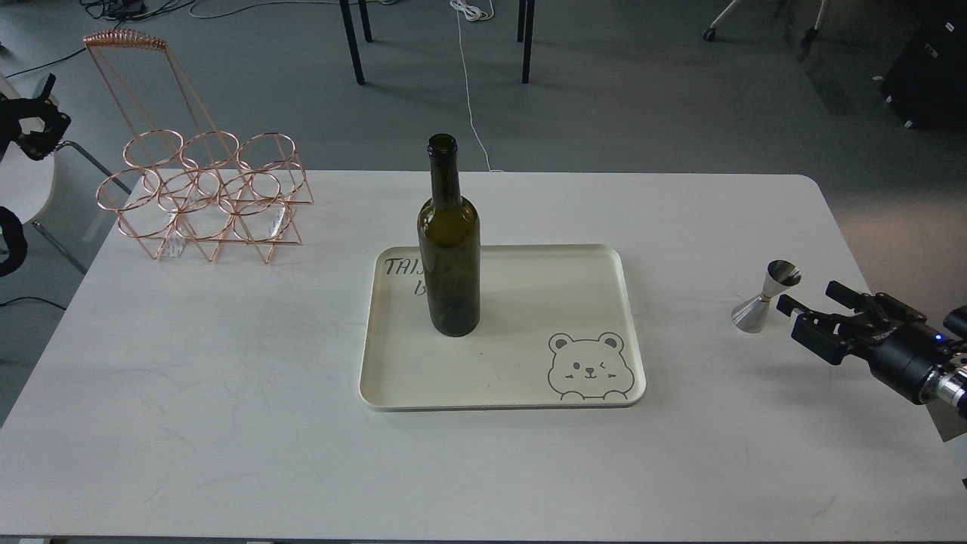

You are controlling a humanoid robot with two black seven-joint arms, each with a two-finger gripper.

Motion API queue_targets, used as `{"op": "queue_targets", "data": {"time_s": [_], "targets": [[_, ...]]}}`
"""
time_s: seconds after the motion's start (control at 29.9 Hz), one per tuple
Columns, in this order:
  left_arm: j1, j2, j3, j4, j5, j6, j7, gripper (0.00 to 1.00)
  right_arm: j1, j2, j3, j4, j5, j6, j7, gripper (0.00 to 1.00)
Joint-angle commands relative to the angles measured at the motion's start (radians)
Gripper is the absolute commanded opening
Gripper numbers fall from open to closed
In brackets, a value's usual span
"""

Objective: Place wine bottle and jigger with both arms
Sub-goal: 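Lift the jigger with the right gripper and set it on the table beside the tray, then withdraw the right gripper from the jigger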

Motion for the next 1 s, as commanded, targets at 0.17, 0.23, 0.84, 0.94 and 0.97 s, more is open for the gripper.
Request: {"op": "queue_targets", "data": {"time_s": [0.17,0.23,0.84,0.94,0.97], "targets": [[-0.040,0.118,0.032,-0.137,0.224,-0.014,0.005,0.98,0.169,-0.121,0.002,0.095,0.216,0.000,0.000,0.96],[-0.040,0.177,0.032,-0.218,0.304,-0.014,0.004,0.98,0.233,-0.119,0.004,0.088,0.291,0.000,0.000,0.96],[-0.026,0.502,0.037,-1.060,1.247,0.051,-0.005,0.97,0.401,0.180,0.119,-0.316,0.918,0.402,0.000,0.96],[-0.026,0.499,0.055,-1.171,1.461,0.103,-0.007,0.97,0.393,0.180,0.145,-0.354,1.081,0.527,0.000,0.96],[-0.026,0.490,0.064,-1.200,1.520,0.126,-0.007,0.97,0.393,0.180,0.145,-0.365,1.142,0.568,0.000,0.96]]}}
